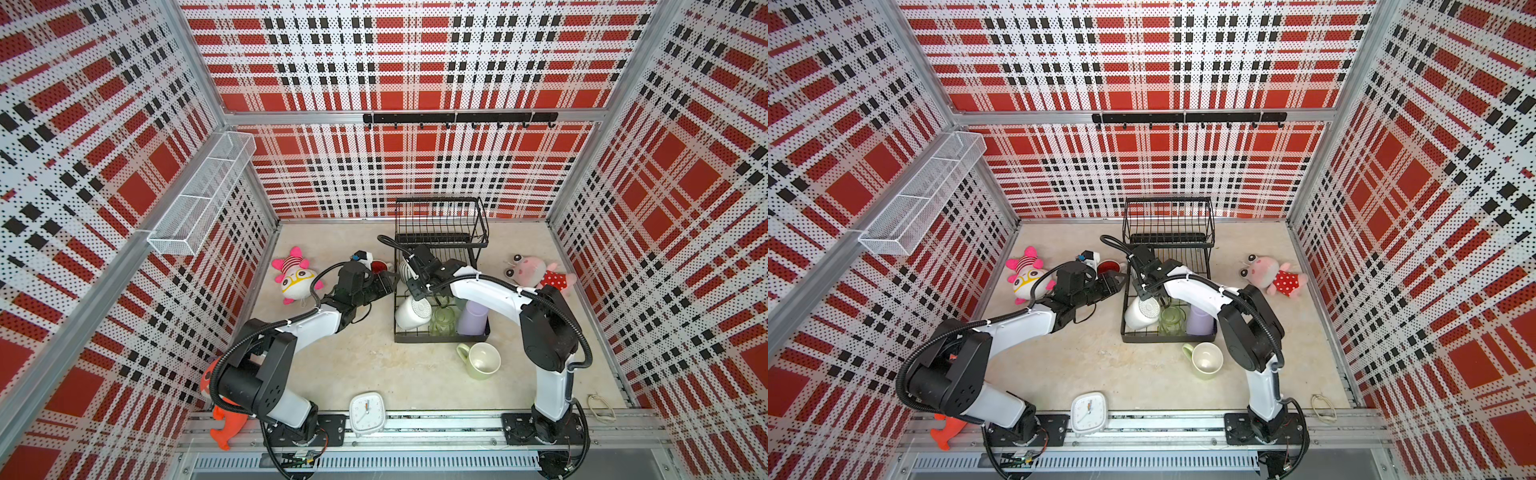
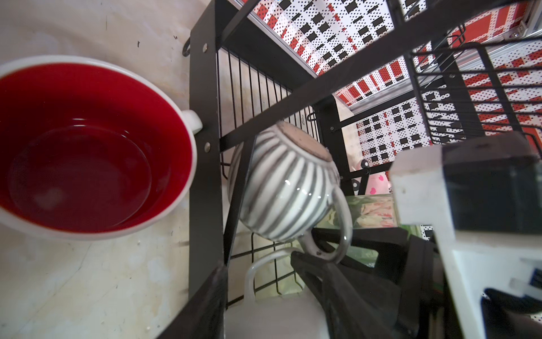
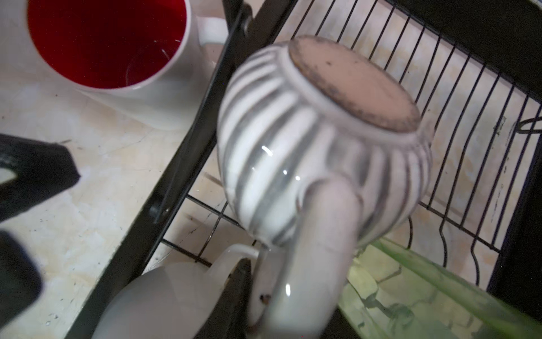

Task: Load cups into a dish rack
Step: Place the cup upside down at the dish rack.

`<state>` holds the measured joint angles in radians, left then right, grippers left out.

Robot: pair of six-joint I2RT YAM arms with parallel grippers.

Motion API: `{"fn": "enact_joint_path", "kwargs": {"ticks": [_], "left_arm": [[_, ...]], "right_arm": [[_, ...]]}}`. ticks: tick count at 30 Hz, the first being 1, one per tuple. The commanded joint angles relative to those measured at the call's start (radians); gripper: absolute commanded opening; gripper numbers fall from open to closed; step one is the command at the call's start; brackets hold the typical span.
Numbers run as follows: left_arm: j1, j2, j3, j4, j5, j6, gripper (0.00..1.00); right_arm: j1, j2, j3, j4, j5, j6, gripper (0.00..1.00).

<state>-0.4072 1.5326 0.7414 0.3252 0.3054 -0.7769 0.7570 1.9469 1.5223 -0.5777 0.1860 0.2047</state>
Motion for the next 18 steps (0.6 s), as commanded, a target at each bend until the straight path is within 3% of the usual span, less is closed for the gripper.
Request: {"fn": "enact_joint_path", "kwargs": {"ticks": [1,10,13,18], "left_arm": [[-0.005,0.014,0.018,0.021,-0.006,0.007,0.56],[0.0,0.014,0.02,0.028,0.003,0.007,0.56],[0.004,0.012,0.022,0.028,0.005,0.007,0.56],[0.007,0.009,0.021,0.029,0.004,0.007,0.57]], "right_arm": [[0.019,0.024,-0.007,-0.006,-0.054,0.004,0.31],[0.021,0.009,-0.001,-0.007,-0.047,0.045,0.33],[0.021,-0.003,0.001,-0.006,-0.042,0.072,0.4],[0.031,-0.042,-0.037,0.055,-0.038,0.101,0.41]]}}
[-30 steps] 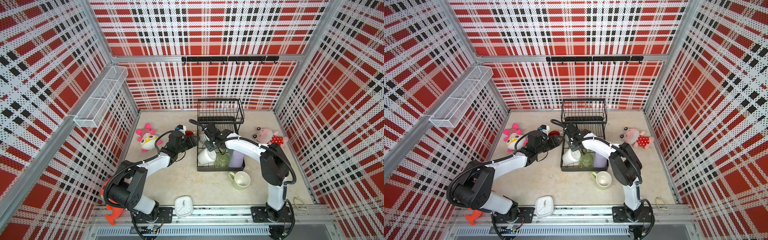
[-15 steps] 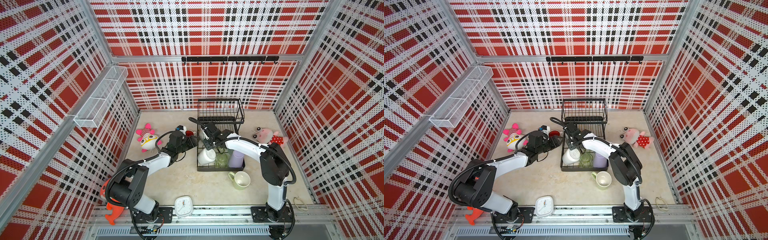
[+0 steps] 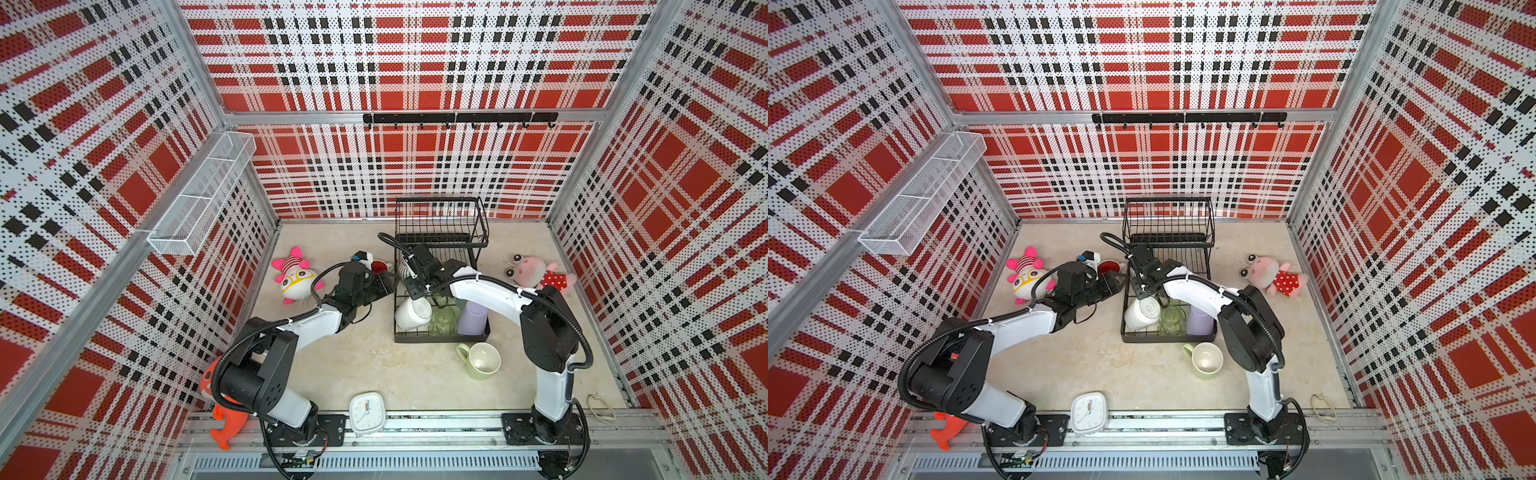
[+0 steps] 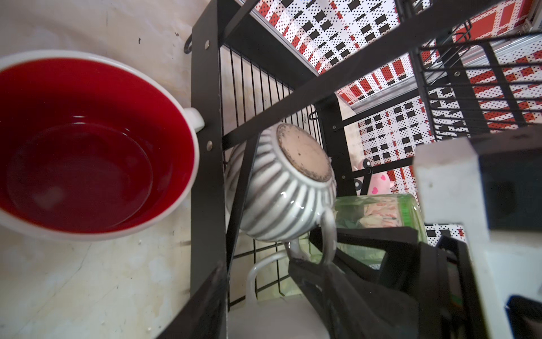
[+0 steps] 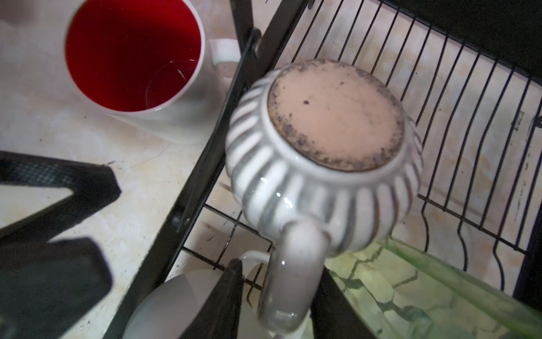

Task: Load cups into a dish rack
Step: Place the cup upside down at the dish rack.

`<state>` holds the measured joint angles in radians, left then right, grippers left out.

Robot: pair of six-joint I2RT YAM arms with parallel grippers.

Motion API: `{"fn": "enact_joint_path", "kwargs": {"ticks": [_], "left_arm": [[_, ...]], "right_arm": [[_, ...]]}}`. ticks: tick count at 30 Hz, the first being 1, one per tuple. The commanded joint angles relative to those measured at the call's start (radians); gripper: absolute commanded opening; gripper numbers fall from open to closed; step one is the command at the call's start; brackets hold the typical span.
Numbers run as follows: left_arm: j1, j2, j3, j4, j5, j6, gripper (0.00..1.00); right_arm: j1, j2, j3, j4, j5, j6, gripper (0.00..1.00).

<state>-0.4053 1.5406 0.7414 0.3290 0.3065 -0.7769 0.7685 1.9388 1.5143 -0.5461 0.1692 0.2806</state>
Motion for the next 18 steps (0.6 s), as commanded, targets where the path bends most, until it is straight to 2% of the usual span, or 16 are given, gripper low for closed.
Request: {"fn": "enact_joint_path", "kwargs": {"ticks": [1,6,12,18], "left_arm": [[0.005,0.0,0.019,0.025,0.003,0.007,0.57],[0.007,-0.009,0.014,0.027,0.003,0.006,0.57],[0.014,-0.019,0.005,0.027,0.005,0.007,0.58],[0.017,-0.02,-0.002,0.033,0.009,0.005,0.57]], "right_arm": [[0.021,-0.04,-0.04,0.041,-0.018,0.04,0.41],[0.031,-0.071,-0.083,0.108,0.022,0.099,0.43],[0.042,-0.063,-0.082,0.092,0.116,0.16,0.45],[0.075,-0.082,-0.102,0.132,0.194,0.159,0.45]]}}
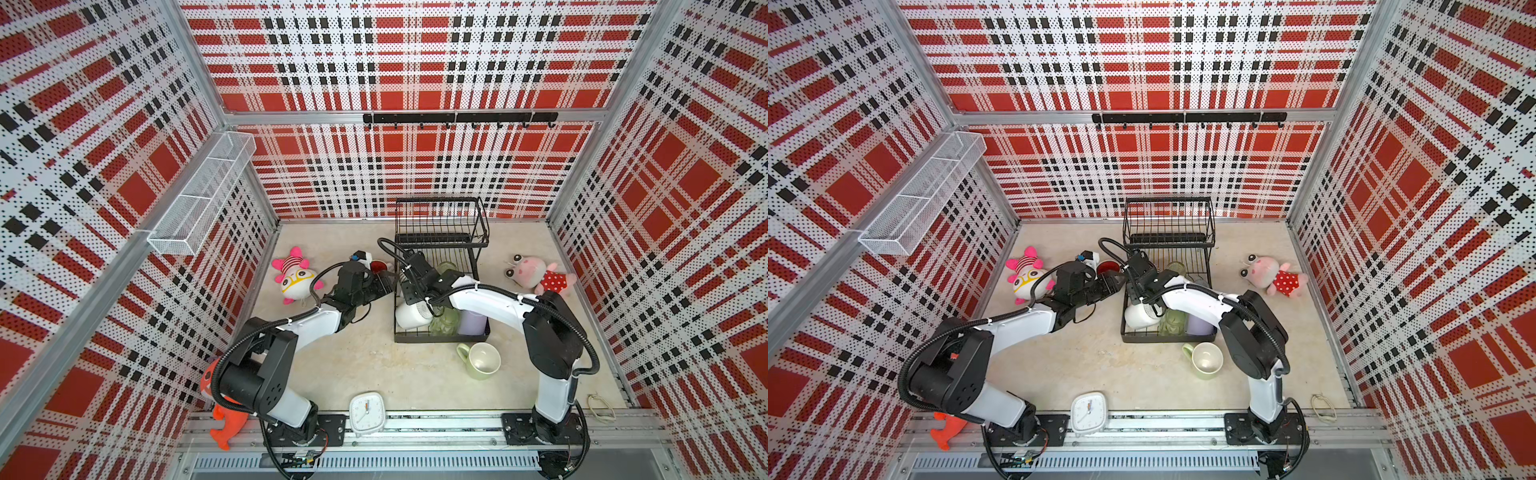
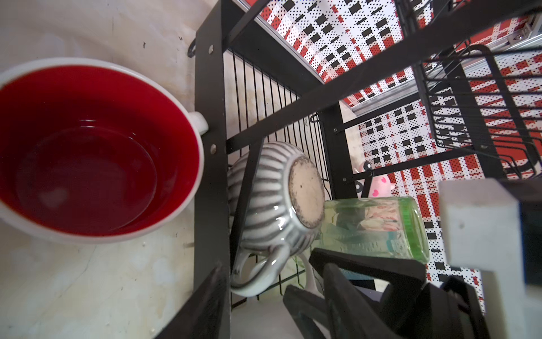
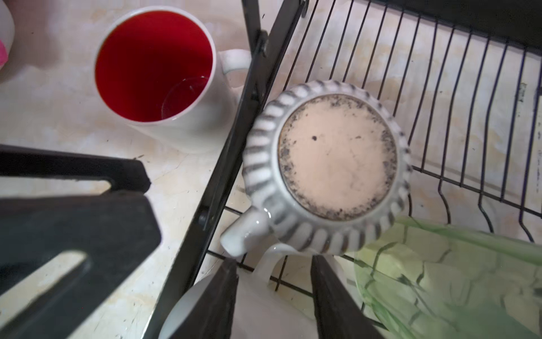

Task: Load cups into a dish rack
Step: Place the cup upside down at the dish rack, then move the cup to the dish rack.

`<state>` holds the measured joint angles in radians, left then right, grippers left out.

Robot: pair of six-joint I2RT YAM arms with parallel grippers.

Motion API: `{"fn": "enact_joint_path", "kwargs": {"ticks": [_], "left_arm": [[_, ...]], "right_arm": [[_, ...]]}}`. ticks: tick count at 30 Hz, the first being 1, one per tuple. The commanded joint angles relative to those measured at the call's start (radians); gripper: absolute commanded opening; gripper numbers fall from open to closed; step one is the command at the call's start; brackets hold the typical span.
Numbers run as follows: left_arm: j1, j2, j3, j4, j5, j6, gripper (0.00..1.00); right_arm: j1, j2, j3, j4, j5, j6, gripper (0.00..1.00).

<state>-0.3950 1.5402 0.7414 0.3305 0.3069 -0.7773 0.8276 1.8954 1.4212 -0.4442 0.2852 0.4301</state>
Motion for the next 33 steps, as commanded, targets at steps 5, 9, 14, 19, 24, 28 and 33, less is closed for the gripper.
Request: {"fn": "enact_joint_path", "kwargs": {"ticks": [5,9,14,19,24,28,33], "left_arm": [[0.018,-0.026,-0.012,0.032,0.018,0.013,0.56],[0.022,-0.043,-0.02,0.03,0.029,0.028,0.52],[0.022,-0.081,-0.034,0.007,0.004,0.063,0.45],[0.01,-0.075,-0.053,0.038,-0.003,0.059,0.4],[-0.007,-0.041,-0.047,0.041,-0.005,0.068,0.4],[-0.007,-0.028,-0.042,0.041,-0.003,0.078,0.4],[-0.007,-0.004,-0.025,0.041,0.004,0.085,0.4]], "right_arm": [[0.027,-0.075,-0.005,0.033,0.058,-0.025,0.45],[0.033,-0.143,-0.049,0.072,0.024,-0.028,0.45],[0.03,-0.215,-0.104,0.077,0.024,-0.011,0.39],[0.033,-0.172,-0.141,0.132,0.037,0.034,0.2],[0.036,-0.101,-0.147,0.197,0.071,0.053,0.11],[0.035,-0.055,-0.121,0.203,0.085,0.055,0.08],[0.029,-0.023,-0.098,0.197,0.086,0.046,0.08]]}}
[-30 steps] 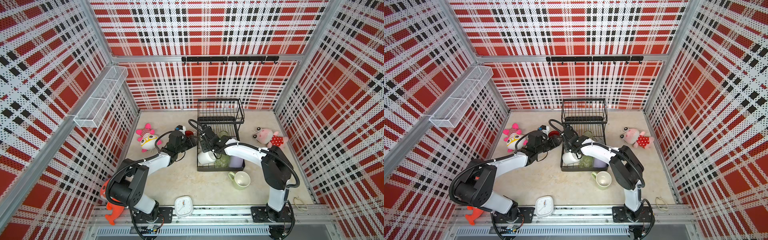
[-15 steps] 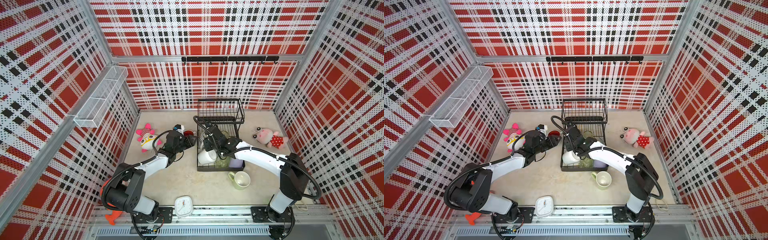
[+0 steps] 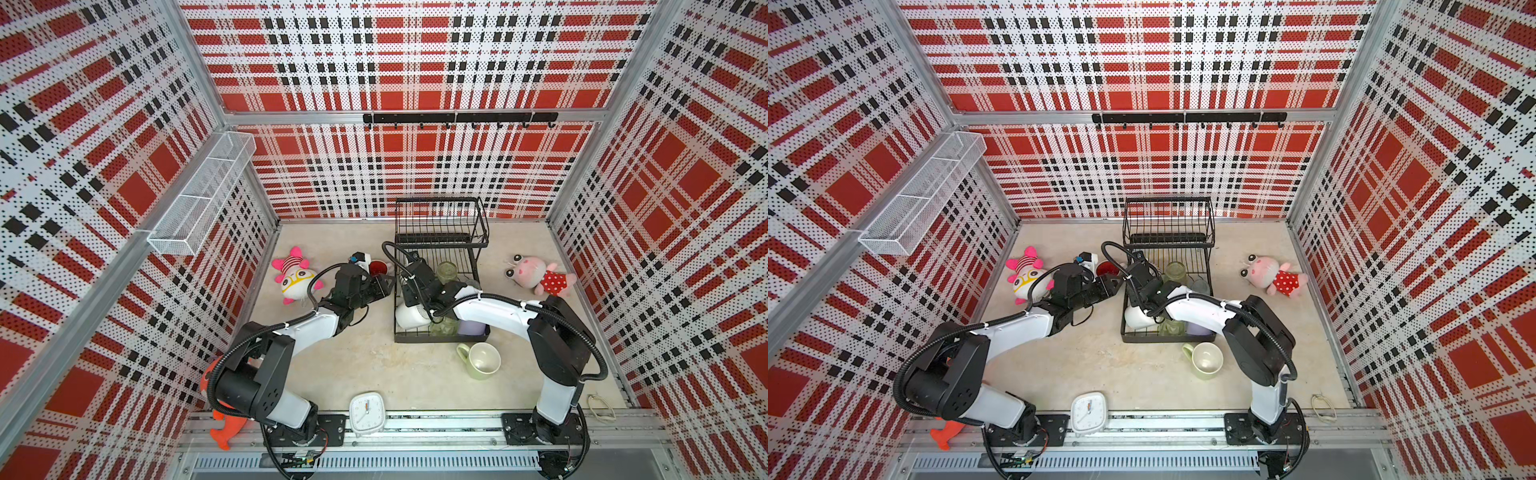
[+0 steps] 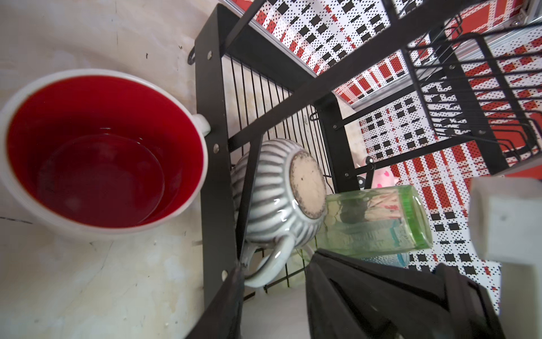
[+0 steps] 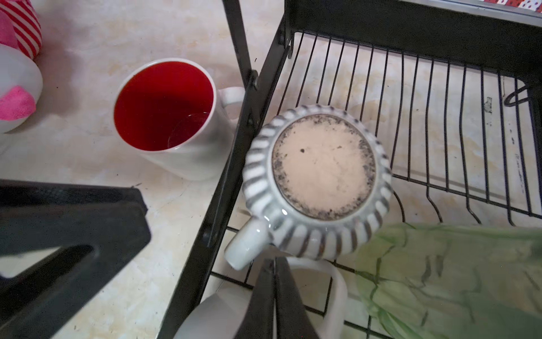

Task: Load cups into a dish rack
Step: Move the cup to the dish rack.

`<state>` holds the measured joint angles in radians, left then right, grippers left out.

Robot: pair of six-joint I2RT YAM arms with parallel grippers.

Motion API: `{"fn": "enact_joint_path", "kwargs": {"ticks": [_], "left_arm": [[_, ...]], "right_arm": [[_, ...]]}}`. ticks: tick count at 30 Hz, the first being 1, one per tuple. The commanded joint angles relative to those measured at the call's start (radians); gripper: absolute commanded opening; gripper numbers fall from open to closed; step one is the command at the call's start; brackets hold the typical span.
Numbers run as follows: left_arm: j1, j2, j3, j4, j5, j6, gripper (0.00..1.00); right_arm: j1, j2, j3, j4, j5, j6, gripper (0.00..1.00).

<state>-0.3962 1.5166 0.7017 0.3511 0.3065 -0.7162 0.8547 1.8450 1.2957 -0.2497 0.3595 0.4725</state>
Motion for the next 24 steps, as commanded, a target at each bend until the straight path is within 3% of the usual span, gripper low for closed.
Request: {"fn": "enact_joint_path", "kwargs": {"ticks": [1,12,20,24], "left_arm": [[-0.006,0.026,0.019,0.022,0.01,0.024,0.4],[-0.006,0.031,0.027,0.023,0.028,0.036,0.4],[-0.007,0.031,0.03,0.023,0.023,0.049,0.41],[-0.007,0.032,0.032,0.023,0.016,0.059,0.41]], "right_arm": [[0.0,0.037,0.035,-0.006,0.006,0.002,0.09],[-0.051,0.108,0.069,-0.017,-0.026,-0.03,0.13],[-0.071,0.13,0.077,0.036,0.002,-0.139,0.18],[-0.071,0.111,0.071,0.051,-0.04,-0.152,0.24]]}}
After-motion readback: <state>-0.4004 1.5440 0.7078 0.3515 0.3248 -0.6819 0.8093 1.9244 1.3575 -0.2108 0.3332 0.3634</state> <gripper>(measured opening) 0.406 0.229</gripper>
